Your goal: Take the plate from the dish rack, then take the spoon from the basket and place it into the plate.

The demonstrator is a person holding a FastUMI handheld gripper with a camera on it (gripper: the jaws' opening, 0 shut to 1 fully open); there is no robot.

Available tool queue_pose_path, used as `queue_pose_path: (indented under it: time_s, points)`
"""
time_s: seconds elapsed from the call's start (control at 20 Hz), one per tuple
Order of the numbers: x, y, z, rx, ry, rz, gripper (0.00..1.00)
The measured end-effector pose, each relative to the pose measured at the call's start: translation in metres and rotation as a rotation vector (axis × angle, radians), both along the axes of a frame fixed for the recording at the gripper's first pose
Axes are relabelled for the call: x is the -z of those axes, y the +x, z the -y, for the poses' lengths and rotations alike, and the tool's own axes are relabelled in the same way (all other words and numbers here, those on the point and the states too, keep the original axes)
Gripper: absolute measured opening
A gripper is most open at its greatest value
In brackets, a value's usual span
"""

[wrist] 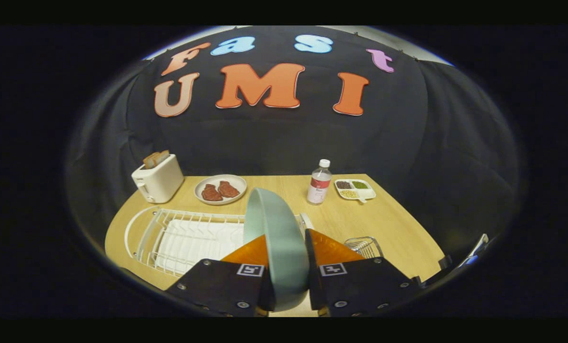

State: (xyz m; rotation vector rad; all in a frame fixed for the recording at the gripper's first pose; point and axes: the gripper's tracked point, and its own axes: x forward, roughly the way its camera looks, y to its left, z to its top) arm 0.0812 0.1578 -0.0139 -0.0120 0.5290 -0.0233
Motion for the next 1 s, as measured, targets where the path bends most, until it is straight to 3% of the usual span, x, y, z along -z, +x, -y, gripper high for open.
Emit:
queue_pose_path:
  time_s: [0.55, 1.0]
  points:
    - [0.019, -0.126, -0.032, -0.167, 0.380, -0.054, 0.28]
    - [0.095, -0.175, -0.009, -0.100, 0.607, -0.117, 0.28]
